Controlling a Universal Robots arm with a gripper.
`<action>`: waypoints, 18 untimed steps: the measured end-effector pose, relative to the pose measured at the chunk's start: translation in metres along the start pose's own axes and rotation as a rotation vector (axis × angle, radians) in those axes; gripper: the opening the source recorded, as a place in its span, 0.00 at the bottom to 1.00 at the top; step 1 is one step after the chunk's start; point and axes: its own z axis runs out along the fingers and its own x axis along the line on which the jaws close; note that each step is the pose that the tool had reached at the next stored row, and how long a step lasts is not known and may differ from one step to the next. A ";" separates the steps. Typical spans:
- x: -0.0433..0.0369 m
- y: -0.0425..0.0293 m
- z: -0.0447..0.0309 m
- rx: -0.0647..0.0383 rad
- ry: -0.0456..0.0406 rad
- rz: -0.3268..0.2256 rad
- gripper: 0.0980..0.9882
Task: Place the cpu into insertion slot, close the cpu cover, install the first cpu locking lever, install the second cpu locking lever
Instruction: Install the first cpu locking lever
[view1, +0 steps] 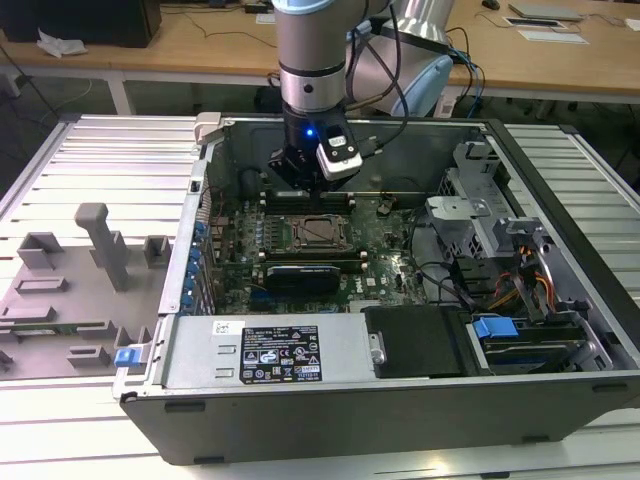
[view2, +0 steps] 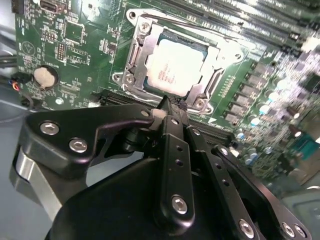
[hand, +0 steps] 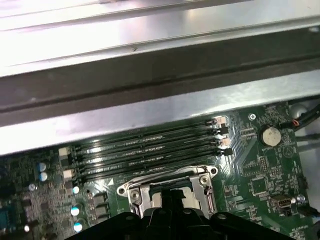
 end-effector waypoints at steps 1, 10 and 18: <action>0.0000 0.0000 0.0001 0.009 0.0018 -0.013 0.01; -0.0101 0.0014 0.0010 0.049 0.0453 -0.093 0.01; -0.0119 -0.0068 0.0012 0.057 0.0635 -0.132 0.01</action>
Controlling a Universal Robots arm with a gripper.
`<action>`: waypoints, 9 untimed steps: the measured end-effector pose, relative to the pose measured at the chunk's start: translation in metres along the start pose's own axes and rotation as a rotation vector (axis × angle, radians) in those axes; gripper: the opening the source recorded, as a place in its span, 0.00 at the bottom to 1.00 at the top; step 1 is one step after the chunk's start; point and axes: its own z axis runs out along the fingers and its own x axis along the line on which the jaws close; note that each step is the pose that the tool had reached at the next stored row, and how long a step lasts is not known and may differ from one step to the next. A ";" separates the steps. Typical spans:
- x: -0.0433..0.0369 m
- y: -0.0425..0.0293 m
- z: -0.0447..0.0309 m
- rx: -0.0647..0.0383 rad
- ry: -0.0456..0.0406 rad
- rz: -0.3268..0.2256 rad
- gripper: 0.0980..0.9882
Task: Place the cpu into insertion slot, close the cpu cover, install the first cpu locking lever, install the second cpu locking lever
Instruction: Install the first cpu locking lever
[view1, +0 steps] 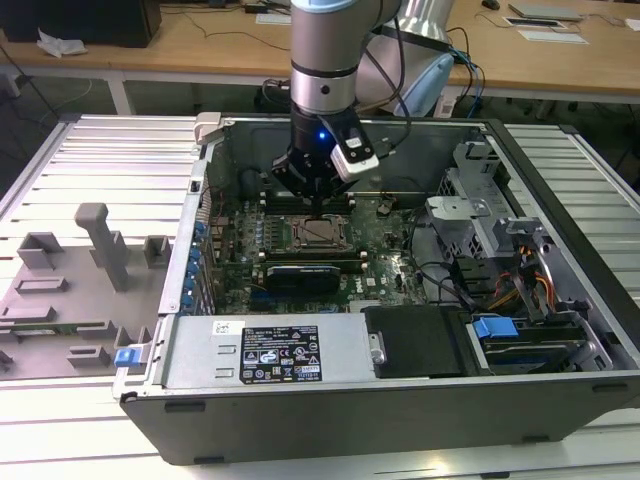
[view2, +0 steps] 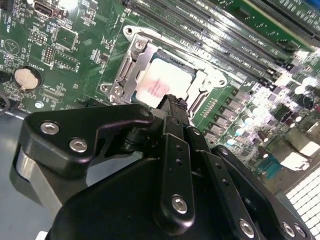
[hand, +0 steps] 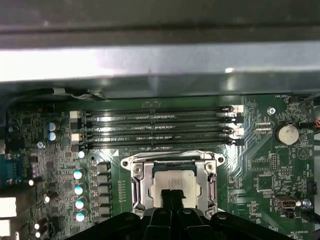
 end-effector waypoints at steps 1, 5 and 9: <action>-0.0006 -0.0008 0.0000 0.000 0.0017 -0.002 0.01; -0.0111 -0.0035 0.0002 0.001 0.0178 -0.005 0.01; -0.0139 -0.0037 0.0003 0.001 0.0212 -0.017 0.01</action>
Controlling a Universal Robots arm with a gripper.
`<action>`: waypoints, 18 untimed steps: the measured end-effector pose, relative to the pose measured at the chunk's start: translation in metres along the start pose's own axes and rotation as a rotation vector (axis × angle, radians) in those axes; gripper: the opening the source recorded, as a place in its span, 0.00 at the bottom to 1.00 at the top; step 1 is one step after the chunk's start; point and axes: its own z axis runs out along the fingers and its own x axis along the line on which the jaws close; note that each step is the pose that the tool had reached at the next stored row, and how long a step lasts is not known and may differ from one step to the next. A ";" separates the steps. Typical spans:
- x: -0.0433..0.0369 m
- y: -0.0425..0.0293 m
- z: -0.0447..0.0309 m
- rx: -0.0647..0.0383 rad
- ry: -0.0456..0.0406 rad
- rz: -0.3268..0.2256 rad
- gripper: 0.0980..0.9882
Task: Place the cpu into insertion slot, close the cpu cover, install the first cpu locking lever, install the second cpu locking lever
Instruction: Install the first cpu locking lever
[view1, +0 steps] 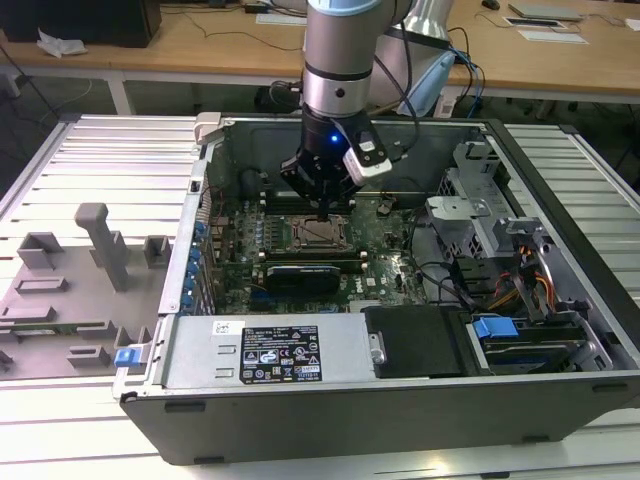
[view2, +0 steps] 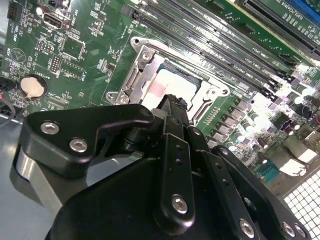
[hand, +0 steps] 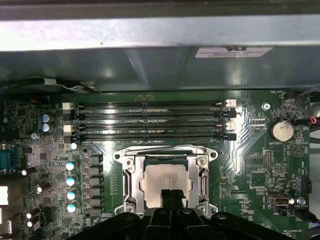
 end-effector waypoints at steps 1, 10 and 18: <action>0.0000 -0.0002 0.0001 0.000 -0.0010 -0.014 0.01; 0.0005 -0.0079 -0.0014 -0.002 -0.0070 -0.068 0.01; 0.0005 -0.0080 -0.0032 -0.002 -0.0070 -0.068 0.01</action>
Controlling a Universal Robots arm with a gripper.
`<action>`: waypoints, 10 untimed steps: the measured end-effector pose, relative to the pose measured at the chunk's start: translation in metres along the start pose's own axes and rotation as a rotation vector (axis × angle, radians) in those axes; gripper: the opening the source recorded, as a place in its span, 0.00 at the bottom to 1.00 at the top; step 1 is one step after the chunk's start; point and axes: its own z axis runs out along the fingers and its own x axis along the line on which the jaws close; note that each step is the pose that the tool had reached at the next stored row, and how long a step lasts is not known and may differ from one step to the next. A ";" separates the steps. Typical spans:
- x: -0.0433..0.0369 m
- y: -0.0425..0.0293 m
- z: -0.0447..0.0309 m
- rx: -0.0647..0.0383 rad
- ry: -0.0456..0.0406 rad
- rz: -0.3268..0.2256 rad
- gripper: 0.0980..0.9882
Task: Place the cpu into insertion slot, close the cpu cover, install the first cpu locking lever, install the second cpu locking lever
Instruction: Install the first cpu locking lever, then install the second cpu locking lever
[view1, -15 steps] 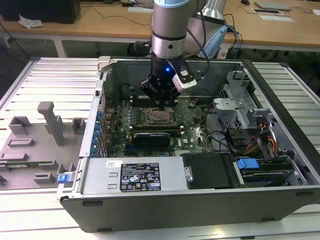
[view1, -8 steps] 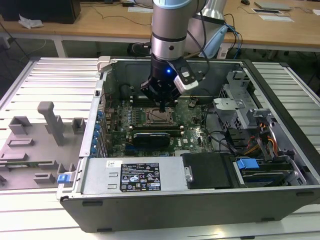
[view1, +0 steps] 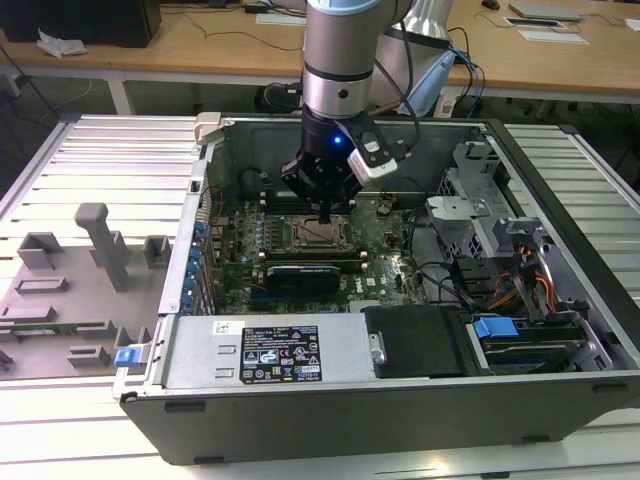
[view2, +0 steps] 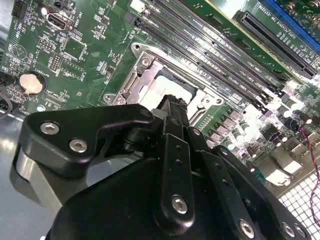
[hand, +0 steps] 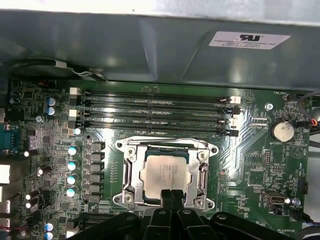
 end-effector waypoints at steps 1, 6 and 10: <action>0.0000 0.0000 -0.0001 0.000 0.0000 0.000 0.01; 0.0000 0.0000 -0.0007 0.000 0.0000 0.000 0.01; 0.0000 0.0000 -0.0014 0.000 0.0000 0.000 0.01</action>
